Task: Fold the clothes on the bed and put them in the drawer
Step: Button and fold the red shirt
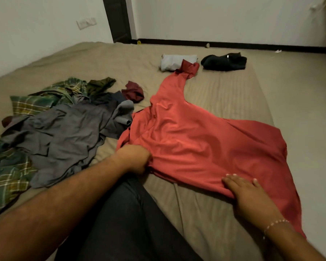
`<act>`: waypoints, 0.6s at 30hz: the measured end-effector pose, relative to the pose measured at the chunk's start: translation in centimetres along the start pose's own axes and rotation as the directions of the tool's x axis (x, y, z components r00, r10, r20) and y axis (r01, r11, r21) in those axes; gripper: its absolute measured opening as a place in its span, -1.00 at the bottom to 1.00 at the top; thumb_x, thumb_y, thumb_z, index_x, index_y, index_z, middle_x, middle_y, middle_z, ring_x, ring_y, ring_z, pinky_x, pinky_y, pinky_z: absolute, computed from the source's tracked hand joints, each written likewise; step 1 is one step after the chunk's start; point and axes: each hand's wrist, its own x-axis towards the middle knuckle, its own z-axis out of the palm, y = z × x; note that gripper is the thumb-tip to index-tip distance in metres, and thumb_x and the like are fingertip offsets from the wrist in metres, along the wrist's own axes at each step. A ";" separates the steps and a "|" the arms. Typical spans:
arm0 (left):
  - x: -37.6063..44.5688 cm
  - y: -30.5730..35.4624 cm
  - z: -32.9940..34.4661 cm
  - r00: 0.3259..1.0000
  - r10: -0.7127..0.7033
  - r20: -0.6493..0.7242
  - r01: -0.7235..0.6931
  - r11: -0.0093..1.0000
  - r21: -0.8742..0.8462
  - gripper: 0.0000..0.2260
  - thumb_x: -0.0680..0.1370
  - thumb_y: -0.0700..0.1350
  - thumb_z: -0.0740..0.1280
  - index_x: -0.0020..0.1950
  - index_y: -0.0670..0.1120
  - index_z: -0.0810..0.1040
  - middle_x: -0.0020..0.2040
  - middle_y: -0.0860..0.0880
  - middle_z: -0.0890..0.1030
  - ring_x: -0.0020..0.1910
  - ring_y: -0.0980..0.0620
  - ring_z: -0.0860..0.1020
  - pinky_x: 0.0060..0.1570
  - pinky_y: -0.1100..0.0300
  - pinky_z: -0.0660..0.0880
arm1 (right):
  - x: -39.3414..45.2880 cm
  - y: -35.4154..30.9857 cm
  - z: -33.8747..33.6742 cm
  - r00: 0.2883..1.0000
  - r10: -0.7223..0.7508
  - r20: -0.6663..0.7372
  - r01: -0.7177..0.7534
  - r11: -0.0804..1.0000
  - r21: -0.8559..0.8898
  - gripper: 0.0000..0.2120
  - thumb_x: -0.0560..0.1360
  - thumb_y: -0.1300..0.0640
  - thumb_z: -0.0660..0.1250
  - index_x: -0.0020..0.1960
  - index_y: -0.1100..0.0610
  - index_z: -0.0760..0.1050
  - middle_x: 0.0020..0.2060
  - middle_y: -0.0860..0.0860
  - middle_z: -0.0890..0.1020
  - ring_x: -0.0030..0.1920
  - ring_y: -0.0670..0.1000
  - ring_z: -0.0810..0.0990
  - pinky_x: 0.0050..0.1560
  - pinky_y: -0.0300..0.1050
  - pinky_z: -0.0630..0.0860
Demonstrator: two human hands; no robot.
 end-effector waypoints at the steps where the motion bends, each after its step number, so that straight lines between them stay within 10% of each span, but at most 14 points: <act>1: -0.3 -1.2 -0.1 0.998 0.040 -0.040 -0.042 0.998 -0.041 -0.72 0.48 0.04 0.38 0.18 0.08 0.60 0.11 0.01 0.60 0.10 -0.04 0.59 0.10 0.03 0.53 | -0.4 1.1 -0.6 0.998 0.041 0.055 -0.042 0.999 0.026 -0.23 0.48 0.24 0.30 0.61 -0.18 0.20 0.63 -0.19 0.15 0.62 -0.11 0.14 0.59 0.19 0.04; 6: -3.7 -5.4 0.7 0.972 0.079 -0.221 -0.176 0.869 -0.462 -0.85 0.42 -0.17 0.35 -0.21 0.05 0.40 -0.26 0.05 0.47 -0.27 0.13 0.44 -0.22 0.18 0.31 | -2.5 5.4 -2.5 0.989 0.071 0.132 -0.106 0.956 0.274 -0.20 0.42 0.50 0.20 0.27 -0.39 0.31 0.49 -0.29 0.26 0.60 -0.09 0.21 0.58 -0.24 -0.07; 11: -5.3 -4.3 0.1 0.935 0.007 -0.354 -0.281 0.624 -0.729 -0.78 0.45 0.01 0.28 -0.13 -0.15 0.51 -0.28 0.01 0.50 -0.28 0.15 0.46 -0.20 0.13 0.40 | -3.3 6.9 -3.3 0.975 0.193 0.114 -0.218 0.930 0.295 -0.30 0.50 0.46 0.18 0.32 -0.29 0.53 0.48 -0.05 0.47 0.51 0.08 0.42 0.54 -0.13 0.21; 15: -5.0 -5.1 -0.1 0.942 0.079 -0.326 -0.258 0.792 -0.554 -0.73 0.49 0.11 0.44 0.13 0.14 0.48 -0.05 0.13 0.60 -0.10 0.18 0.58 -0.08 0.17 0.51 | -4.5 8.4 -3.7 0.971 0.224 -0.078 -0.166 0.876 0.453 -0.38 0.46 0.49 0.27 -0.17 -0.28 0.64 -0.21 -0.22 0.70 -0.24 -0.17 0.62 -0.14 -0.34 0.52; 18: -3.9 -6.1 0.2 0.932 0.038 -0.361 -0.214 0.861 -0.462 -0.81 0.40 -0.08 0.28 -0.02 0.13 0.45 -0.17 0.10 0.55 -0.22 0.12 0.53 -0.17 0.00 0.51 | -5.3 10.0 -4.8 0.955 0.282 -0.088 -0.174 0.779 0.603 -0.54 0.48 0.51 0.25 -0.17 -0.06 0.61 -0.36 0.05 0.64 -0.44 0.03 0.56 -0.37 -0.09 0.53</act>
